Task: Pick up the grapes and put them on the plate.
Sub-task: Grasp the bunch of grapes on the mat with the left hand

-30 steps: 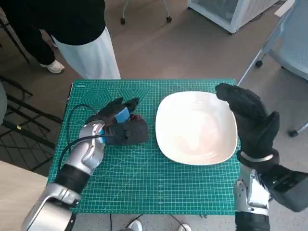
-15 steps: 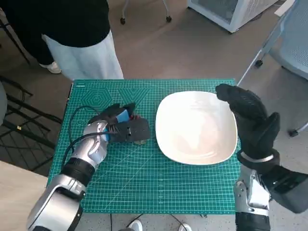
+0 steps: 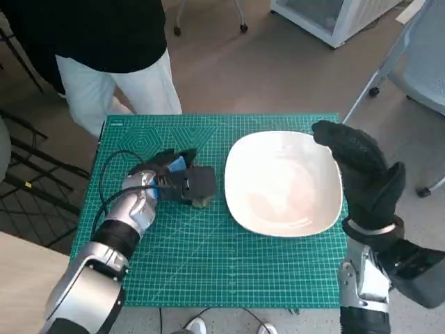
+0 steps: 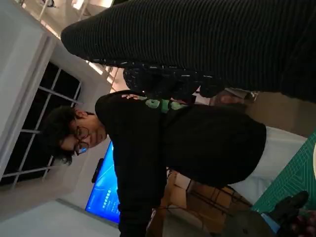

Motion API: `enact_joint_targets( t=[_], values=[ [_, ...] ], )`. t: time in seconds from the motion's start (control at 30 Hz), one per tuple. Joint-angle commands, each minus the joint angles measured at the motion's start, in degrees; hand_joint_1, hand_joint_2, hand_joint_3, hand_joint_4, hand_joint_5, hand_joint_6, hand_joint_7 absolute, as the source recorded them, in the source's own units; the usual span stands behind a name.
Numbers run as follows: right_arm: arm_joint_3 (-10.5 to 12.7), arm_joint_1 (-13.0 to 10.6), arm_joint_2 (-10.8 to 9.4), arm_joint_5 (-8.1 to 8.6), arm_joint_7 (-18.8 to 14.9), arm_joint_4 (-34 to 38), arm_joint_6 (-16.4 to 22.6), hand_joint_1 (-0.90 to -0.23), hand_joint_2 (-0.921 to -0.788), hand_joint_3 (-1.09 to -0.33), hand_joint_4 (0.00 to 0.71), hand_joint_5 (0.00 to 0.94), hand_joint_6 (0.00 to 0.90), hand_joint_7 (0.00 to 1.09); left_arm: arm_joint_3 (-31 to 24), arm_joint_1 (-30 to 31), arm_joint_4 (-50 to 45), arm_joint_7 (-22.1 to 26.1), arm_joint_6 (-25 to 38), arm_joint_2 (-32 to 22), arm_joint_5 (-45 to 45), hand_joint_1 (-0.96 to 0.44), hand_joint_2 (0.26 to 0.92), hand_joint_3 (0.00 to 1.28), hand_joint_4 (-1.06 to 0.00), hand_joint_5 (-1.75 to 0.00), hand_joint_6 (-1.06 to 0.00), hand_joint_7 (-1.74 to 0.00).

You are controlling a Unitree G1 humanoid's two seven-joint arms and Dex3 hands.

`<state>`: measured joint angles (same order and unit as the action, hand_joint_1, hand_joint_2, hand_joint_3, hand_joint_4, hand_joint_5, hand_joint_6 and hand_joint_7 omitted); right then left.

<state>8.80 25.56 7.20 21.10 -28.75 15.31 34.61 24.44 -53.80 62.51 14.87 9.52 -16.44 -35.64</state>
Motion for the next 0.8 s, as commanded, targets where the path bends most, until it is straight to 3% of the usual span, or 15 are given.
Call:
enact_joint_targets(
  t=[0.03,0.4,0.47,0.5,0.53,0.6,0.67,0.73,0.8],
  values=[
    [-0.1,-1.3,0.0,-0.38,0.4,0.1,-0.8,-0.506,-0.921,-0.600,0.311,0.001,0.023,0.51,0.3,1.5,1.1,0.4,0.7,0.6,0.8,-0.24,0.709,0.00,-0.01,0.00,-0.19,-0.02],
    [-0.2,-1.2,-0.1,-0.33,0.5,-0.1,-1.5,-0.504,-0.921,-0.599,0.311,0.001,0.024,0.51,0.4,1.8,1.0,-0.6,0.1,0.5,1.1,-0.18,0.709,0.00,-0.04,-0.01,-0.24,-0.02],
    [-0.2,-1.3,-0.1,-0.36,0.5,-0.3,-1.6,-0.504,-0.921,-0.600,0.311,0.001,0.024,0.51,0.5,1.7,1.4,-1.1,-0.1,0.5,0.9,-0.14,0.718,0.00,-0.14,-0.02,-0.27,-0.02],
    [-0.3,-1.3,-0.1,-0.38,0.6,-0.4,-1.7,-0.504,-0.921,-0.600,0.311,0.001,0.024,0.51,0.7,1.7,1.5,-1.5,-0.2,0.5,0.7,-0.09,0.732,0.01,-0.21,-0.09,-0.29,-0.02],
    [-0.3,-1.3,-0.1,-0.41,0.6,-0.5,-1.9,-0.504,-0.921,-0.600,0.311,0.000,0.024,0.51,1.0,1.7,1.6,-1.9,-0.3,0.5,0.4,-0.02,0.739,0.07,-0.30,-0.26,-0.33,-0.02],
    [-0.4,-1.4,-0.1,-0.43,0.7,-0.8,-2.1,-0.502,-0.921,-0.601,0.310,0.000,0.024,0.51,1.8,1.9,1.5,-2.9,-0.5,0.5,-0.5,0.16,0.712,0.32,-0.42,-0.79,-0.42,-0.03],
    [-0.4,-1.4,-0.1,-0.39,0.7,-1.0,-2.4,-0.501,-0.921,-0.602,0.310,0.000,0.023,0.51,2.7,2.2,1.1,-4.1,-0.5,0.4,-1.4,0.28,0.657,0.59,-0.45,-1.24,-0.52,-0.04],
    [-0.4,-1.4,-0.1,-0.32,0.7,-1.1,-2.6,-0.501,-0.921,-0.602,0.310,0.000,0.023,0.51,3.7,2.5,0.6,-5.3,-0.6,0.2,-2.4,0.33,0.655,0.69,-0.46,-1.44,-0.61,-0.06],
    [-0.4,-1.4,-0.1,-0.31,0.8,-1.2,-2.7,-0.501,-0.921,-0.601,0.309,0.000,0.023,0.51,4.6,2.9,0.1,-6.4,-0.7,0.0,-3.1,0.35,0.707,0.63,-0.46,-1.49,-0.70,-0.11]
  ],
)
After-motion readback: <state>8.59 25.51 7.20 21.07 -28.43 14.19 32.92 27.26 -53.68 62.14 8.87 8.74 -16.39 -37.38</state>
